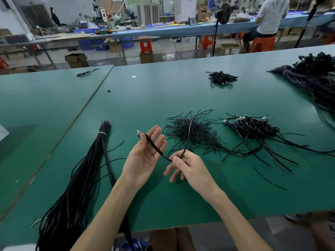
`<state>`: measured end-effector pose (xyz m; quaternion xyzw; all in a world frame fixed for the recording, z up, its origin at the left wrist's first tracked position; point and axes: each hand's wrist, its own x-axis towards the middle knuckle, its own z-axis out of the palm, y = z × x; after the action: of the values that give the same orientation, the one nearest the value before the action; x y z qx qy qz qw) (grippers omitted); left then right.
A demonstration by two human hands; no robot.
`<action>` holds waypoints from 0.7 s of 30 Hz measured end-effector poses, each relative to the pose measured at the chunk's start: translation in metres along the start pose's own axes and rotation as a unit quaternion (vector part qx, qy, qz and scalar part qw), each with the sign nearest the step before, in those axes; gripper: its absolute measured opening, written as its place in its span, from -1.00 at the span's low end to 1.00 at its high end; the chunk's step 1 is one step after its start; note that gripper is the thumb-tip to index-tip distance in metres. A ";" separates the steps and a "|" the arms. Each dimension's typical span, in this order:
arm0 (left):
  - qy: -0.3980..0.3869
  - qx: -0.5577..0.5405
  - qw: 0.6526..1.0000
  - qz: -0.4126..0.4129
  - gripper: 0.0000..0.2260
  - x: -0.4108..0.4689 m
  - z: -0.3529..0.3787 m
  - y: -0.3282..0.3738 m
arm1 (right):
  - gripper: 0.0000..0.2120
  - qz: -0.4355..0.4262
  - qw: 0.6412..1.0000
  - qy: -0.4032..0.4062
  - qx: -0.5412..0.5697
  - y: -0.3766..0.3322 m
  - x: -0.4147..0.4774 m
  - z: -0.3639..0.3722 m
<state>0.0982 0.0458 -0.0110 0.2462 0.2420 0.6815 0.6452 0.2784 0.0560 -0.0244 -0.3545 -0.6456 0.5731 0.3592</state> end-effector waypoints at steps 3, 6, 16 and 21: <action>0.010 0.010 1.000 0.014 -0.58 0.001 0.001 0.002 | -0.89 0.000 1.000 -0.010 0.013 -0.001 0.000 -0.002; 0.040 -0.006 0.999 0.011 -0.57 0.001 0.001 0.003 | -0.89 0.004 1.000 -0.022 -0.006 -0.002 0.000 0.000; 0.024 -0.136 0.989 -0.052 -0.73 -0.001 -0.002 0.008 | -0.89 0.004 0.999 -0.013 -0.031 -0.001 0.001 0.004; -0.025 -0.072 0.995 -0.060 -0.65 -0.002 -0.008 0.008 | -0.86 0.001 1.000 0.008 -0.021 -0.002 0.000 0.003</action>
<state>0.0871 0.0430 -0.0117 0.2011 0.1907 0.6506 0.7070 0.2761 0.0545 -0.0228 -0.3670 -0.6547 0.5567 0.3561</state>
